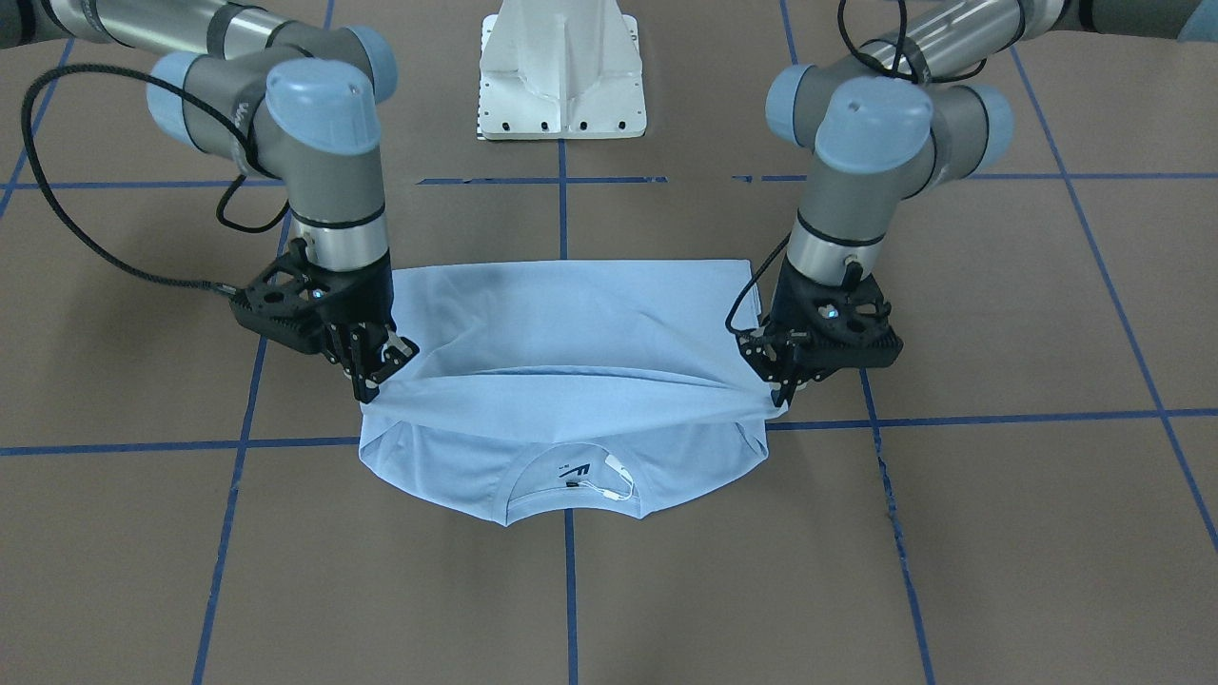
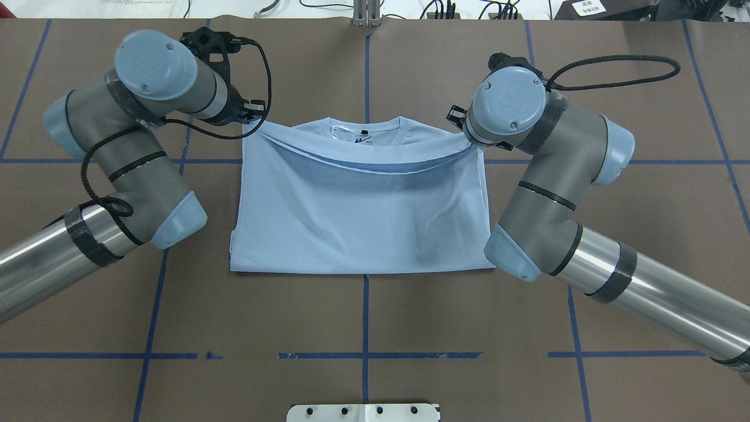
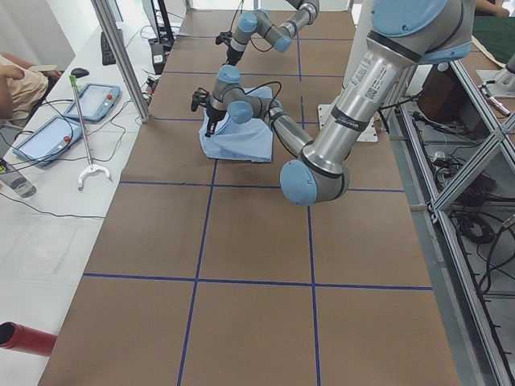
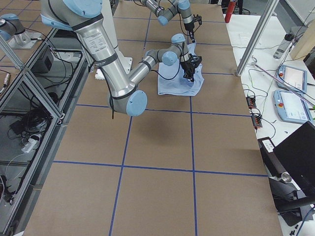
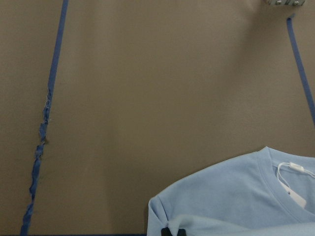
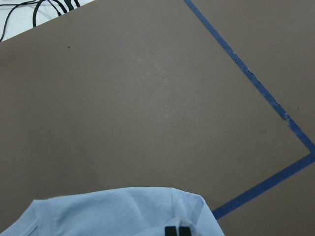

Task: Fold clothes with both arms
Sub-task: 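Lay the folded hem near the collar and open both grippers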

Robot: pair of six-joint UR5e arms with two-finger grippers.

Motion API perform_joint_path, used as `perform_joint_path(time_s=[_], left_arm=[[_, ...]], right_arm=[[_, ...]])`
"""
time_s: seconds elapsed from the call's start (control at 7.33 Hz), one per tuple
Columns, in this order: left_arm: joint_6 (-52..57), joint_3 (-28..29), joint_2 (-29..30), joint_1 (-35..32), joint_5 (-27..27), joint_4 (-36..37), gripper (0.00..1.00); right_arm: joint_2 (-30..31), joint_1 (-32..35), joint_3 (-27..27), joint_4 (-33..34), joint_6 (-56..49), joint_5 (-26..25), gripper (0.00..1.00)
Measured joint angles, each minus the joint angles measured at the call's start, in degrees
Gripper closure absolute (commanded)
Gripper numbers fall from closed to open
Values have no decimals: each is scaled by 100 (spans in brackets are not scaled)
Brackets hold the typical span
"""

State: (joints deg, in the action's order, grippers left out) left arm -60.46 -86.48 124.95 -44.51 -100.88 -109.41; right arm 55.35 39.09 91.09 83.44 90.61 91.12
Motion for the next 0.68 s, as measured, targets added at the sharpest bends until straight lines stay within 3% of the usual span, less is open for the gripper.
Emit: perform_joint_path(time_s=[0.27,0.68], left_arm=[[4,772,102,26,143,-619,100],[7,1050,150,80,247,-826,100]], right_arm=[[-28,-5,-554,-503,-6,-6,100],[-21,-5,-692,-616,-7,-7,100]])
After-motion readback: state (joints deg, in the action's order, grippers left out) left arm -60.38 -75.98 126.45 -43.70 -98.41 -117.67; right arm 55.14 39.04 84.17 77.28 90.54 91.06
